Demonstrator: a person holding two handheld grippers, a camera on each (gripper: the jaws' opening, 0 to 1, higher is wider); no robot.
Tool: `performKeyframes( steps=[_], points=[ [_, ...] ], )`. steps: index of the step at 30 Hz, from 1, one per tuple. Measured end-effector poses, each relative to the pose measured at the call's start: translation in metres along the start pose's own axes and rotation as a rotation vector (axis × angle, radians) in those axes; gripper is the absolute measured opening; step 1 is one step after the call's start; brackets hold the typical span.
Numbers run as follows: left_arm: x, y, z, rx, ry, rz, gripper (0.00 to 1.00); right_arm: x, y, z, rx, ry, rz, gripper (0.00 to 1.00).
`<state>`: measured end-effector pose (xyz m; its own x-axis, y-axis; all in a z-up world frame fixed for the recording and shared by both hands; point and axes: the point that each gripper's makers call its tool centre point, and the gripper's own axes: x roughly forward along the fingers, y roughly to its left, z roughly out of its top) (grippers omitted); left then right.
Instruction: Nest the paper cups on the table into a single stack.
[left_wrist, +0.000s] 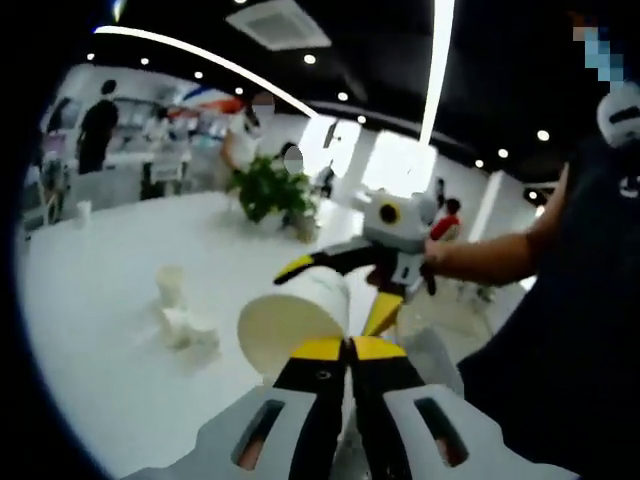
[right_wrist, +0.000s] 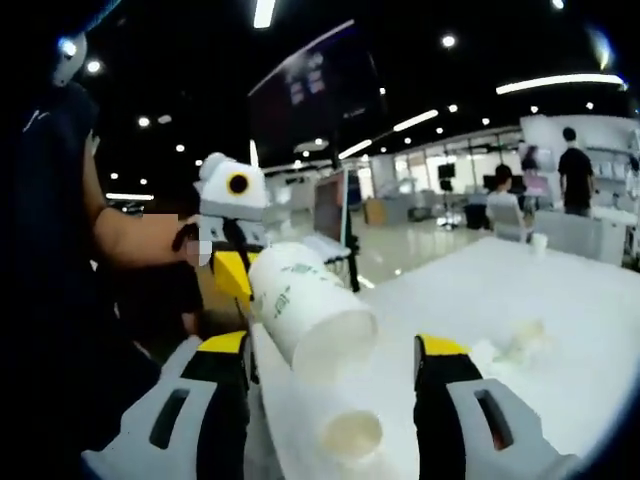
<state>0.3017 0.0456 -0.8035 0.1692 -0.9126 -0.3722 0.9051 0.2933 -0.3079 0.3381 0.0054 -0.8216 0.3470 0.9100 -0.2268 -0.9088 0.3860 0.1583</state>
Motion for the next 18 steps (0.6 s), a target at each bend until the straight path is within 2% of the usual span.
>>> performKeyframes(
  steps=[2,5,6,8,10,11,14,18],
  points=[
    [0.002,-0.001,-0.003,0.037,0.073,0.000,0.00,-0.007,-0.010,-0.002,-0.013,0.012,-0.047,0.76],
    [0.005,-0.006,0.003,0.041,0.091,-0.027,0.00,-0.014,-0.019,-0.009,-0.010,0.033,-0.083,0.87],
    [0.005,-0.006,0.003,0.064,0.140,-0.028,0.00,-0.018,-0.023,-0.012,-0.008,0.042,-0.101,0.90],
    [0.005,-0.004,0.003,0.097,0.182,-0.011,0.00,-0.025,-0.028,-0.018,0.004,0.055,-0.131,0.96],
    [0.004,-0.001,0.001,0.132,0.267,0.014,0.00,-0.033,-0.034,-0.023,0.010,0.051,-0.157,0.99],
    [0.005,0.000,0.002,0.177,0.303,0.024,0.00,-0.037,-0.036,-0.028,0.014,0.056,-0.168,0.99],
    [0.005,0.002,0.004,0.248,0.391,0.057,0.00,-0.048,-0.041,-0.039,0.013,0.078,-0.194,0.98],
    [0.007,-0.001,0.006,0.318,0.511,0.061,0.00,-0.062,-0.045,-0.050,0.037,0.088,-0.231,1.00]
  ],
)
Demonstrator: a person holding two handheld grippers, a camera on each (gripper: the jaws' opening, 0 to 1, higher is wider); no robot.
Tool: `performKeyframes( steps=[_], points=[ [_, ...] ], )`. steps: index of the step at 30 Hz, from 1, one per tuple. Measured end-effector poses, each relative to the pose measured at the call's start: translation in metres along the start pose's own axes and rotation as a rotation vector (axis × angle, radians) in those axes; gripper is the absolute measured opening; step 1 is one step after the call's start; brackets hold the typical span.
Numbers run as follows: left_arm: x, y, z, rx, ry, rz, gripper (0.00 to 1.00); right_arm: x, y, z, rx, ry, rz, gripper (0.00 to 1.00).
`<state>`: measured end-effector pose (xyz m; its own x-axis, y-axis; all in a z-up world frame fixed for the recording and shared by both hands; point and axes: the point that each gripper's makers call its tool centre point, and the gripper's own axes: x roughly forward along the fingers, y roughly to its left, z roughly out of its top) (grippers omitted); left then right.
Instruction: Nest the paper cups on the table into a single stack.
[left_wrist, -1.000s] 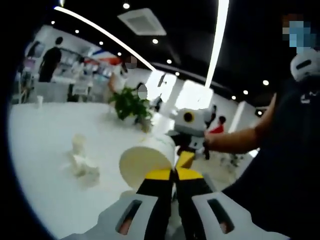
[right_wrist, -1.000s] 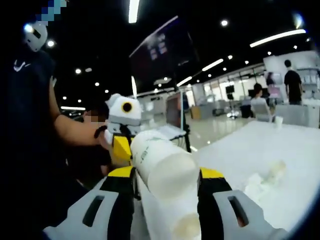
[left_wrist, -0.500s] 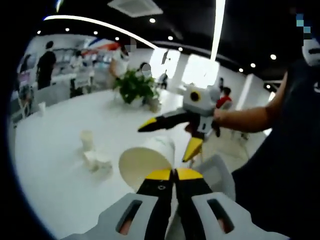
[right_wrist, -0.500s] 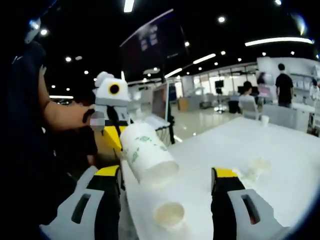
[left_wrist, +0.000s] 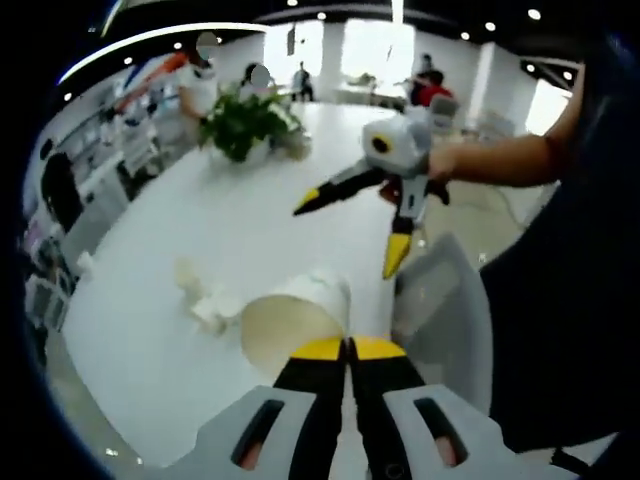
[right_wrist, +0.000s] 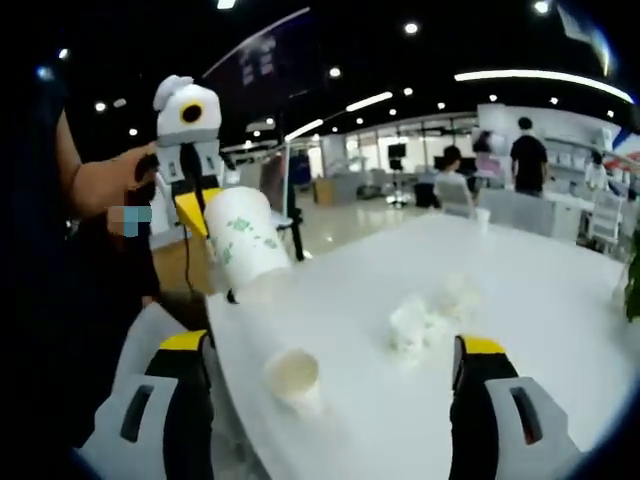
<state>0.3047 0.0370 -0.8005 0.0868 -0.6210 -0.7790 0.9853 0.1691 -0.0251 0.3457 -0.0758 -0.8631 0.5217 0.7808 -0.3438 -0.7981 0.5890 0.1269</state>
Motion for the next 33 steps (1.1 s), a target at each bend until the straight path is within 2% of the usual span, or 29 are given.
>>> performKeyframes(
  steps=[1,3,4,8,13,14,17,18,19,23,30,33],
  points=[
    [0.000,0.001,-0.001,0.025,0.033,0.007,0.00,-0.002,-0.001,-0.001,0.001,-0.002,-0.005,1.00],
    [0.002,0.008,-0.007,0.096,0.133,0.040,0.00,-0.006,-0.002,-0.003,0.010,-0.004,-0.017,1.00],
    [0.002,0.007,-0.009,0.120,0.165,0.033,0.00,-0.008,-0.003,-0.005,0.015,-0.004,-0.022,1.00],
    [0.004,0.008,-0.008,0.231,0.245,0.036,0.00,-0.012,-0.005,-0.010,0.032,-0.002,-0.032,0.99],
    [0.003,0.004,-0.004,0.326,0.365,0.023,0.00,-0.015,-0.003,-0.013,0.036,-0.005,-0.039,0.99],
    [0.002,0.005,-0.004,0.332,0.408,0.027,0.00,-0.015,-0.003,-0.014,0.035,-0.002,-0.040,0.99],
    [0.001,0.006,-0.001,0.380,0.470,0.027,0.00,-0.015,-0.003,-0.019,0.031,0.010,-0.042,1.00],
    [0.000,0.008,0.000,0.395,0.504,0.045,0.00,-0.016,-0.003,-0.020,0.026,0.009,-0.046,1.00],
    [-0.001,0.007,-0.001,0.392,0.543,0.035,0.00,-0.017,-0.002,-0.019,0.029,0.008,-0.046,1.00],
    [-0.002,-0.005,0.001,0.344,0.611,-0.028,0.00,-0.020,-0.003,-0.021,0.024,0.005,-0.064,1.00],
    [0.008,-0.009,0.007,0.353,0.673,-0.034,0.00,-0.025,-0.005,-0.026,0.030,0.010,-0.084,1.00],
    [0.013,-0.008,0.008,0.355,0.678,-0.034,0.00,-0.026,-0.005,-0.028,0.038,0.008,-0.087,1.00]
  ],
)
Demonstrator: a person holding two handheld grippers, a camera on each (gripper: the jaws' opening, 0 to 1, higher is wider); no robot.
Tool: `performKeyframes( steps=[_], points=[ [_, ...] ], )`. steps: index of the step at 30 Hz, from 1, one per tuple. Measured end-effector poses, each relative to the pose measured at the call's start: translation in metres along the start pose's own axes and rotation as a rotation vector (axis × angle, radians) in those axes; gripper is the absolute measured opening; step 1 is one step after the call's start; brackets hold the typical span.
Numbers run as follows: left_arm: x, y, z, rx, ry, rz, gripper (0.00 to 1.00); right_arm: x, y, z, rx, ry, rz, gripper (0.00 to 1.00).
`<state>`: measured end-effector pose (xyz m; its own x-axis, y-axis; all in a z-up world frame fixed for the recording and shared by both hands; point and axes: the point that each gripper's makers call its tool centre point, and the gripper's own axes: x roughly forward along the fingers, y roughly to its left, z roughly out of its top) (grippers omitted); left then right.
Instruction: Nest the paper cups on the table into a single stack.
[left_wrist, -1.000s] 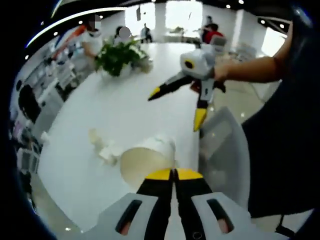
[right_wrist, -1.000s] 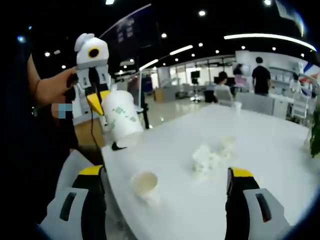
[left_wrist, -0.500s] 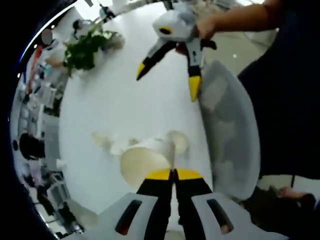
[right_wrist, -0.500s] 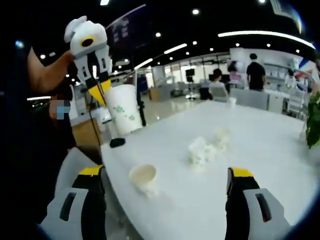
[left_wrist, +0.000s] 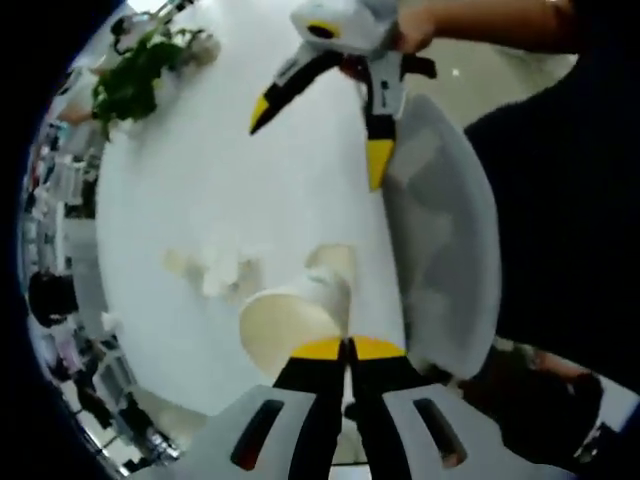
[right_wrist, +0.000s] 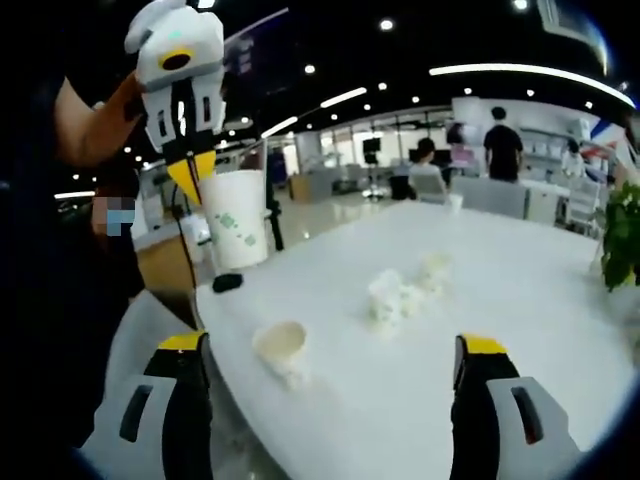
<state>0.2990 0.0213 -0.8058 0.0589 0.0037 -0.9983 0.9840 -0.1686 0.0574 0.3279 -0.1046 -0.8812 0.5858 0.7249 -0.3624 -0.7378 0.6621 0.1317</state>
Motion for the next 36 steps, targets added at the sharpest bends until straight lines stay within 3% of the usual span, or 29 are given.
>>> performKeyframes(
  steps=[6,10,16,36],
  points=[
    [0.007,-0.002,0.003,-0.044,0.008,-0.026,0.00,-0.001,0.001,-0.002,0.011,-0.003,-0.005,1.00],
    [0.015,0.002,0.000,-0.044,0.025,-0.004,0.00,-0.003,-0.003,-0.003,0.018,-0.004,-0.014,1.00],
    [0.025,0.001,0.005,-0.055,0.002,-0.013,0.00,-0.005,-0.004,-0.004,0.031,-0.007,-0.019,1.00],
    [0.062,-0.002,0.008,-0.106,0.003,-0.020,0.00,-0.005,-0.004,-0.008,0.051,-0.004,-0.023,0.99]
  ],
)
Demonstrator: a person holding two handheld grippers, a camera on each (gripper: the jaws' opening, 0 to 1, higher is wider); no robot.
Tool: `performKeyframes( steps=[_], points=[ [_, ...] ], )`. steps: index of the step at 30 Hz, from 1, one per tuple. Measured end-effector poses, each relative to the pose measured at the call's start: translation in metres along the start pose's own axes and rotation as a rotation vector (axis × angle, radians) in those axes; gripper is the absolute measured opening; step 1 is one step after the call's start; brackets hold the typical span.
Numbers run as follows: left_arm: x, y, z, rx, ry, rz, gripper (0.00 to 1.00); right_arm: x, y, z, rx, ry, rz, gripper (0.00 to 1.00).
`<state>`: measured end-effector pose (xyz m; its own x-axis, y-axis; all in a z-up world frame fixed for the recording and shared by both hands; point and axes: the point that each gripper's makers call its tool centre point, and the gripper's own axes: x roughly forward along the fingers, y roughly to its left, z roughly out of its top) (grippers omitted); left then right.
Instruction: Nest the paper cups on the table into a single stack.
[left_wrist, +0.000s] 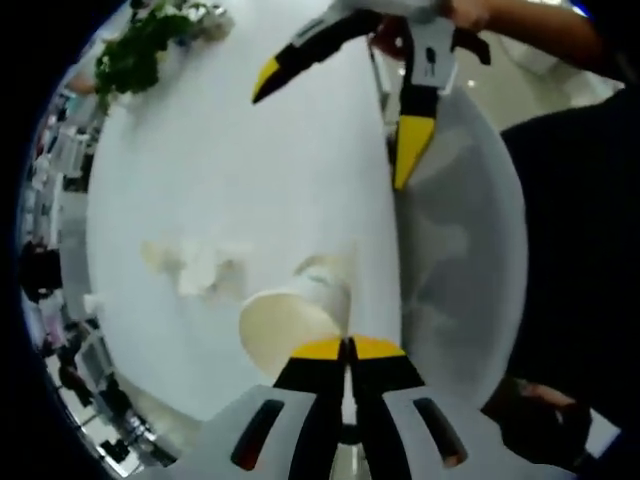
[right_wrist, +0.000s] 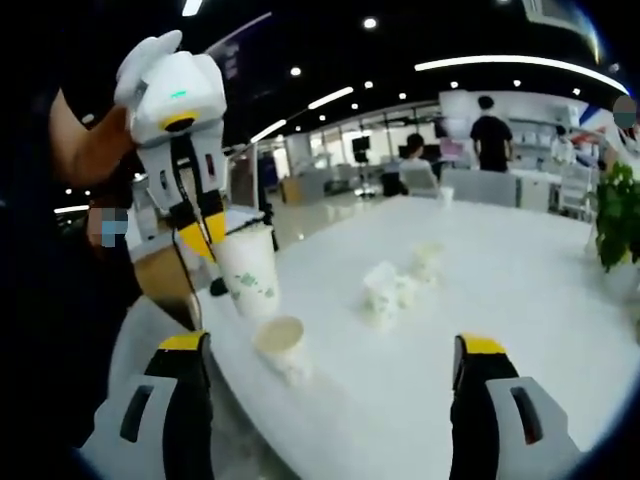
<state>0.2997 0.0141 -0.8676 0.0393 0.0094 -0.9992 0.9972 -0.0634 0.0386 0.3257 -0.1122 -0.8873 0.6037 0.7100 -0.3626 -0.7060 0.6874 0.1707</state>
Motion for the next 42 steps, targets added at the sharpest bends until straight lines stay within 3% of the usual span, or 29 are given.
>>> performKeyframes(
  steps=[30,42],
  points=[
    [0.049,0.003,-0.002,-0.064,0.020,-0.041,0.00,-0.003,-0.002,-0.006,0.023,0.007,-0.015,0.98],
    [0.067,0.002,0.001,-0.052,0.008,-0.065,0.00,-0.002,-0.002,-0.006,0.026,0.009,-0.013,0.98]
  ],
)
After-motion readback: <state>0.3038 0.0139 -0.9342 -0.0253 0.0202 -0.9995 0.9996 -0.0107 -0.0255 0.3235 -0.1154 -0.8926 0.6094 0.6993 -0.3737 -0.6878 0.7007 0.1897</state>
